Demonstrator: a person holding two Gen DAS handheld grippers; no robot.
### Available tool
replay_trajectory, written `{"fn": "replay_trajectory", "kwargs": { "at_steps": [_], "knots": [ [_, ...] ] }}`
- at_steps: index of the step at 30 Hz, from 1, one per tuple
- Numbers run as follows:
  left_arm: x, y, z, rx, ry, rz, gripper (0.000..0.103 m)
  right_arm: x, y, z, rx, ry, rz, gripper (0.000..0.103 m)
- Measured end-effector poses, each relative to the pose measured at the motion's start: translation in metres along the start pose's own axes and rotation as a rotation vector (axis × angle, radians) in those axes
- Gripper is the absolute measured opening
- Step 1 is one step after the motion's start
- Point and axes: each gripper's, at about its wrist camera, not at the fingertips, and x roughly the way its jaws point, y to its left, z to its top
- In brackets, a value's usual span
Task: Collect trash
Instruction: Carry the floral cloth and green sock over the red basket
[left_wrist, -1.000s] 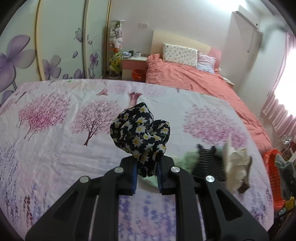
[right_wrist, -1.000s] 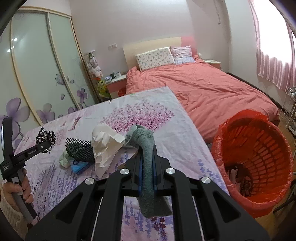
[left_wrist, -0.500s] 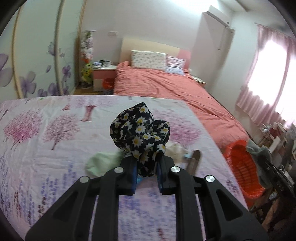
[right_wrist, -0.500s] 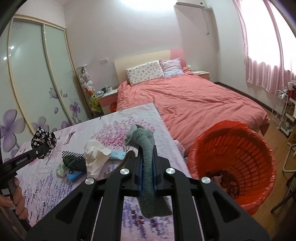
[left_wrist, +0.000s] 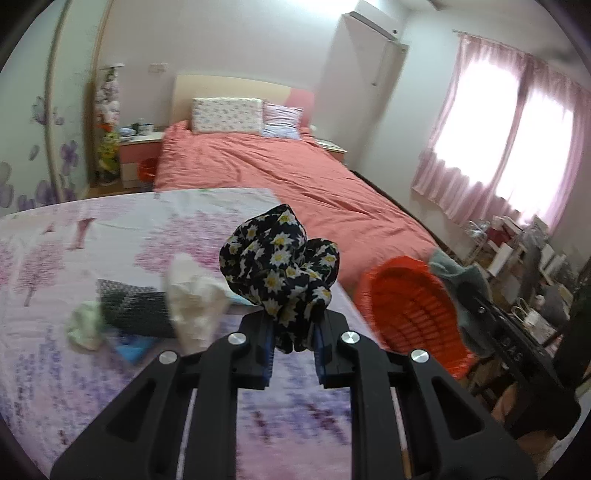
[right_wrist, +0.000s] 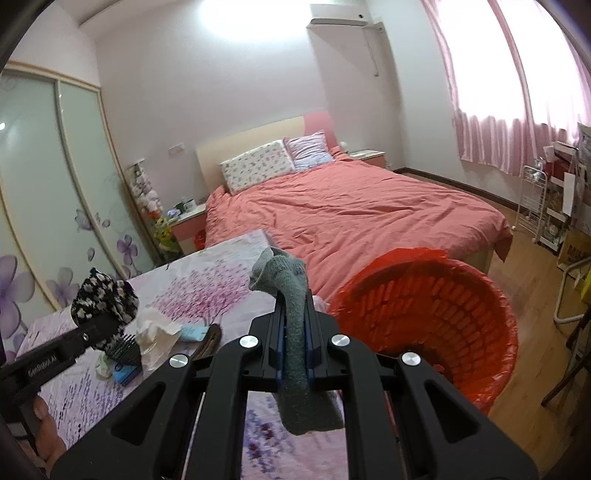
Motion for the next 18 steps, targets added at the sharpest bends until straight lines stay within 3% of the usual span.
{"fn": "replay_trajectory", "kwargs": {
  "at_steps": [18],
  "knots": [
    [0.072, -0.100, -0.013, 0.108, 0.077, -0.186, 0.018, 0.010, -0.081, 0.010, 0.161, -0.032, -0.032, 0.009]
  ]
}}
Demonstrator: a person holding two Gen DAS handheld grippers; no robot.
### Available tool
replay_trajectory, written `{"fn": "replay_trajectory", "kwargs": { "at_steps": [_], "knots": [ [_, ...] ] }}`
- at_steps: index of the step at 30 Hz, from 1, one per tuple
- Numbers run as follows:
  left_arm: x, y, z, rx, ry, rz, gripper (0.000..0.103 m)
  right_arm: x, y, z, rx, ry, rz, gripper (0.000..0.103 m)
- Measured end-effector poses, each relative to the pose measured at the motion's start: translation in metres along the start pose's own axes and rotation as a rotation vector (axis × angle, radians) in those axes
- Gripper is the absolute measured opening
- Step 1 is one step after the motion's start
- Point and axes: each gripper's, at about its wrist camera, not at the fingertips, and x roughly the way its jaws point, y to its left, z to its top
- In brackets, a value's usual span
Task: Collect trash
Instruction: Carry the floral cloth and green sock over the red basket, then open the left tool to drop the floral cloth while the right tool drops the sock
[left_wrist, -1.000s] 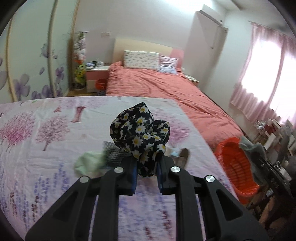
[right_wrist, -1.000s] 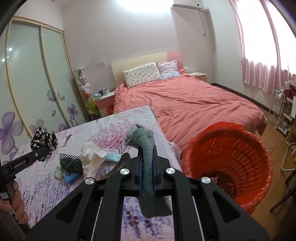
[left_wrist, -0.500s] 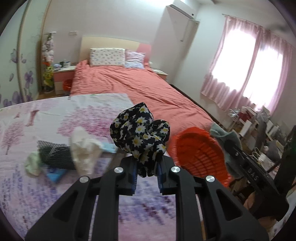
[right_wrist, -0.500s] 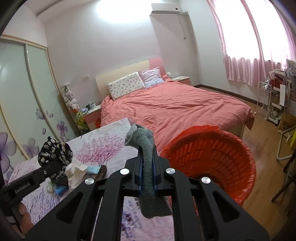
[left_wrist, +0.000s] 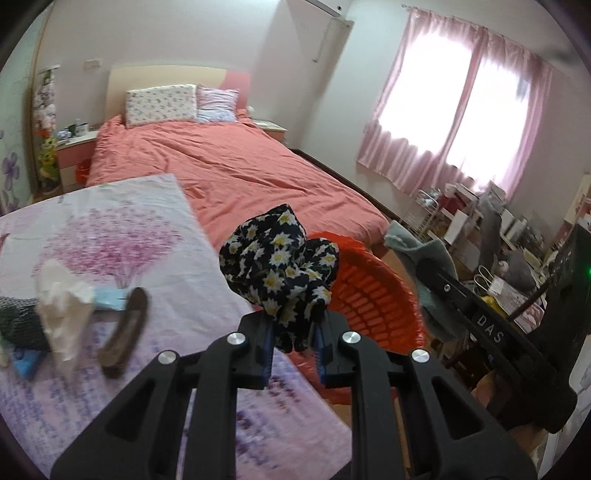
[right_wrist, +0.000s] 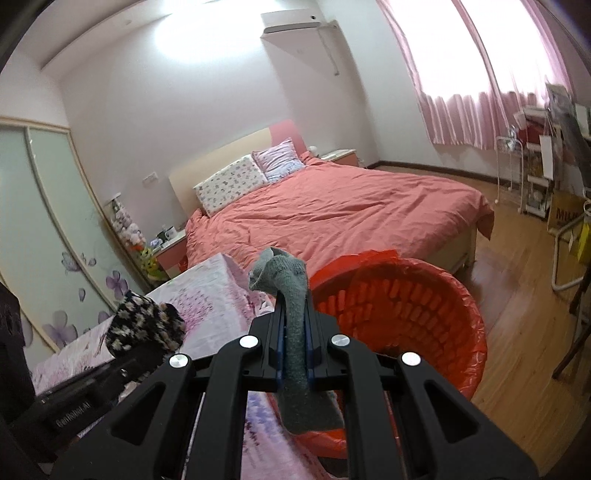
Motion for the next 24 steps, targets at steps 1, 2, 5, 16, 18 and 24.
{"fn": "replay_trajectory", "kwargs": {
  "at_steps": [1, 2, 5, 16, 18, 24],
  "knots": [
    [0.007, -0.006, 0.000, 0.007, 0.006, -0.010, 0.018, 0.002, -0.005, 0.001, 0.009, 0.000, -0.001, 0.009],
    [0.014, -0.012, 0.000, 0.016, 0.012, -0.021, 0.018, 0.003, -0.010, 0.002, 0.020, 0.000, -0.002, 0.009],
    [0.036, -0.025, 0.001, 0.032, 0.029, -0.047, 0.018, 0.009, -0.022, 0.005, 0.049, -0.003, -0.005, 0.009],
    [0.100, -0.045, 0.001, 0.069, 0.106, -0.047, 0.040, 0.029, -0.050, 0.014, 0.115, 0.001, 0.000, 0.019],
    [0.107, -0.041, 0.000, 0.062, 0.120, -0.030, 0.046, 0.032, -0.053, 0.012, 0.120, 0.008, -0.005, 0.036],
    [0.110, -0.021, -0.006, 0.041, 0.134, 0.027, 0.052, 0.030, -0.054, 0.004, 0.115, 0.016, -0.035, 0.048]
  ]
}}
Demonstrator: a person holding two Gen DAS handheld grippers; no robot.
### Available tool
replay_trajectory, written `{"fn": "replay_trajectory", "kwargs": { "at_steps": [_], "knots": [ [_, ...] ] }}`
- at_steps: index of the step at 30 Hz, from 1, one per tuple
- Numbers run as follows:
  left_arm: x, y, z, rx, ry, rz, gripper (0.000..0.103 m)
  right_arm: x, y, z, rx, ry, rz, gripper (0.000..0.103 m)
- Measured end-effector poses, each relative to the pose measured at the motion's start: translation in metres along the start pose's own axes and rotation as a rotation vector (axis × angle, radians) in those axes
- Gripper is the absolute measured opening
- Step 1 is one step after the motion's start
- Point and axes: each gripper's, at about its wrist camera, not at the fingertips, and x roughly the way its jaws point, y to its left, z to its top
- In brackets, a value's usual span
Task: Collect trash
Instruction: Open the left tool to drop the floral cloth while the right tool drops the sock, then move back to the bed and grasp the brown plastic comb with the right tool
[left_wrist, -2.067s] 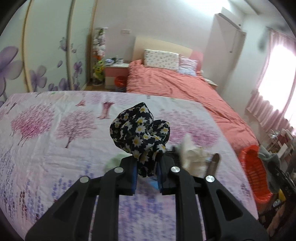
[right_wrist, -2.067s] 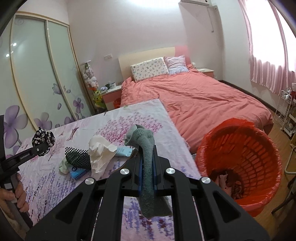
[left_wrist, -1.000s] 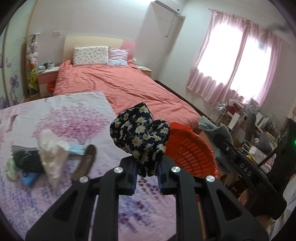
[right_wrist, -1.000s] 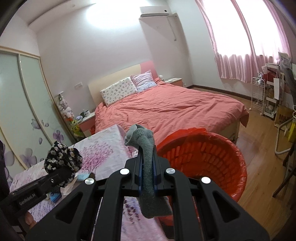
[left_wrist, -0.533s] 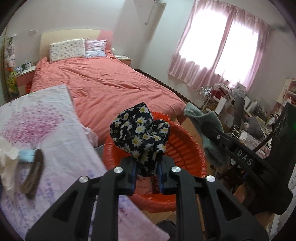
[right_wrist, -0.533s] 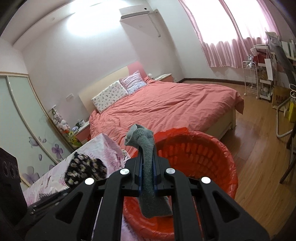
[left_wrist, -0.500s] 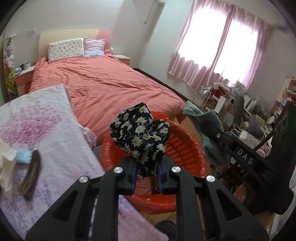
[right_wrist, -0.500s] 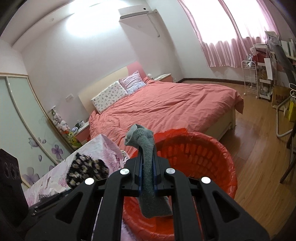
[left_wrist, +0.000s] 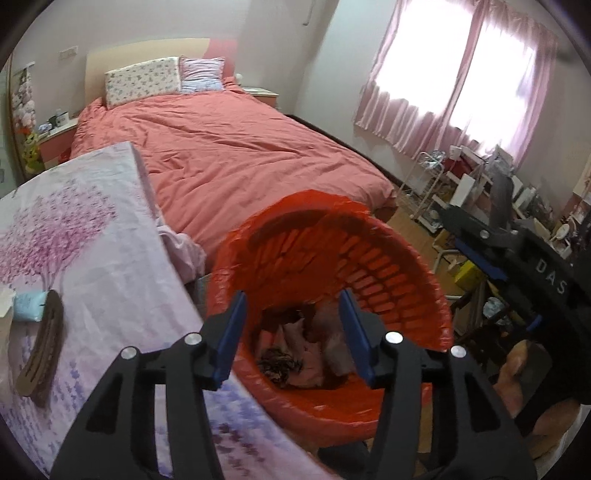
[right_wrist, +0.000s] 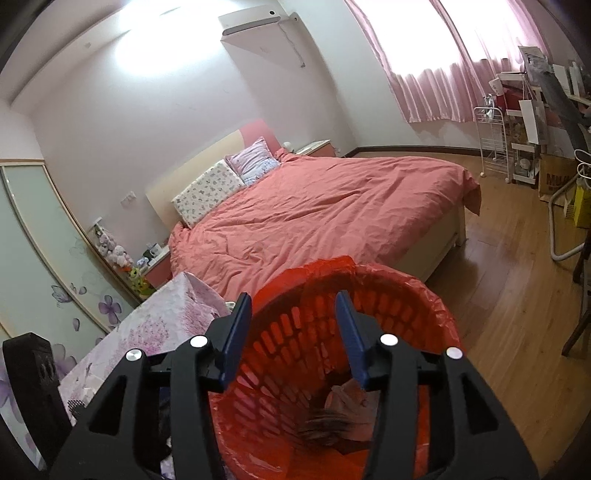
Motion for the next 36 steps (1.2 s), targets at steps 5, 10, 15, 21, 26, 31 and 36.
{"fn": "replay_trajectory", "kwargs": {
  "at_steps": [5, 10, 15, 21, 26, 31, 36],
  "knots": [
    [-0.015, 0.015, -0.005, -0.008, -0.023, 0.058, 0.058, -0.001, 0.009, 0.000, -0.039, 0.003, -0.033, 0.048],
    [-0.035, 0.029, -0.008, -0.005, -0.045, 0.113, 0.060, -0.005, 0.021, 0.000, -0.082, 0.001, -0.043, 0.048],
    [-0.064, 0.052, -0.013, -0.021, -0.072, 0.165, 0.061, -0.010, 0.043, -0.004, -0.125, 0.015, -0.028, 0.048],
    [-0.101, 0.089, -0.024, -0.068, -0.103, 0.245, 0.062, -0.014, 0.076, -0.015, -0.186, 0.040, 0.010, 0.048],
    [-0.134, 0.129, -0.036, -0.129, -0.128, 0.316, 0.063, -0.013, 0.109, -0.031, -0.252, 0.086, 0.048, 0.048],
    [-0.163, 0.171, -0.053, -0.191, -0.146, 0.400, 0.064, -0.007, 0.141, -0.050, -0.307, 0.137, 0.084, 0.048],
    [-0.191, 0.219, -0.074, -0.270, -0.157, 0.494, 0.064, 0.010, 0.171, -0.076, -0.364, 0.214, 0.104, 0.048]
  ]
}}
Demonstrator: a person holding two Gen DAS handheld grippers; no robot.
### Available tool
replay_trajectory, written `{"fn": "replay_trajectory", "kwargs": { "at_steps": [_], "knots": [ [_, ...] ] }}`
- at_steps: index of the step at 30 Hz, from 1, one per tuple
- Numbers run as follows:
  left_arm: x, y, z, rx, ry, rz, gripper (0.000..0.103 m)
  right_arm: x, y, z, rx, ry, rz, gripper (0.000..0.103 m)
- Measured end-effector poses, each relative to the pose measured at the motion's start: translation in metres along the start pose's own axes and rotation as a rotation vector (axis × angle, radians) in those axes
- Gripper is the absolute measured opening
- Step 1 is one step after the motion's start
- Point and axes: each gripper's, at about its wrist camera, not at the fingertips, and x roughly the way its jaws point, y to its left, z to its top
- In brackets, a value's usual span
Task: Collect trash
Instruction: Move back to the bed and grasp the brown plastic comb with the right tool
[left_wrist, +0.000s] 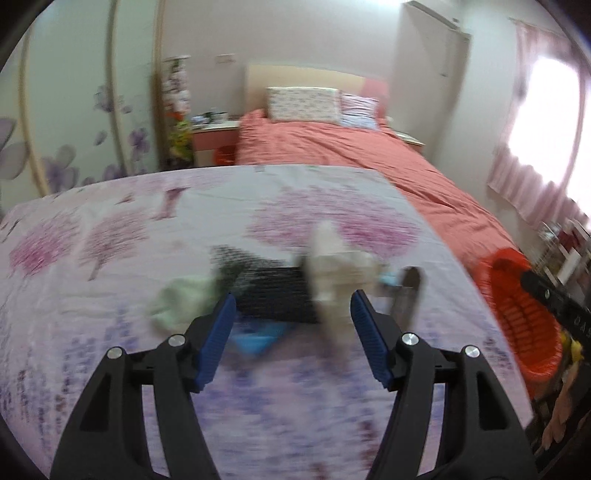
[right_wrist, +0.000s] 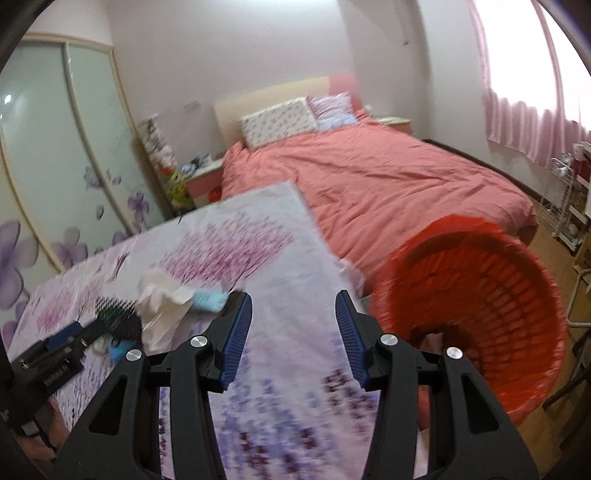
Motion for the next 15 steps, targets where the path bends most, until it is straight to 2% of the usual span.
{"fn": "replay_trajectory", "kwargs": {
  "at_steps": [7, 11, 15],
  "knots": [
    [-0.003, 0.076, -0.008, -0.086, 0.004, 0.126, 0.066, 0.039, 0.047, -0.019, -0.040, 0.125, 0.043, 0.048],
    [-0.002, 0.104, -0.015, -0.125, 0.021, 0.154, 0.066, 0.054, 0.071, -0.028, -0.058, 0.169, 0.052, 0.048],
    [0.001, 0.117, -0.019, -0.144, 0.033, 0.162, 0.066, 0.069, 0.082, -0.033, -0.060, 0.196, 0.022, 0.048]
  ]
}}
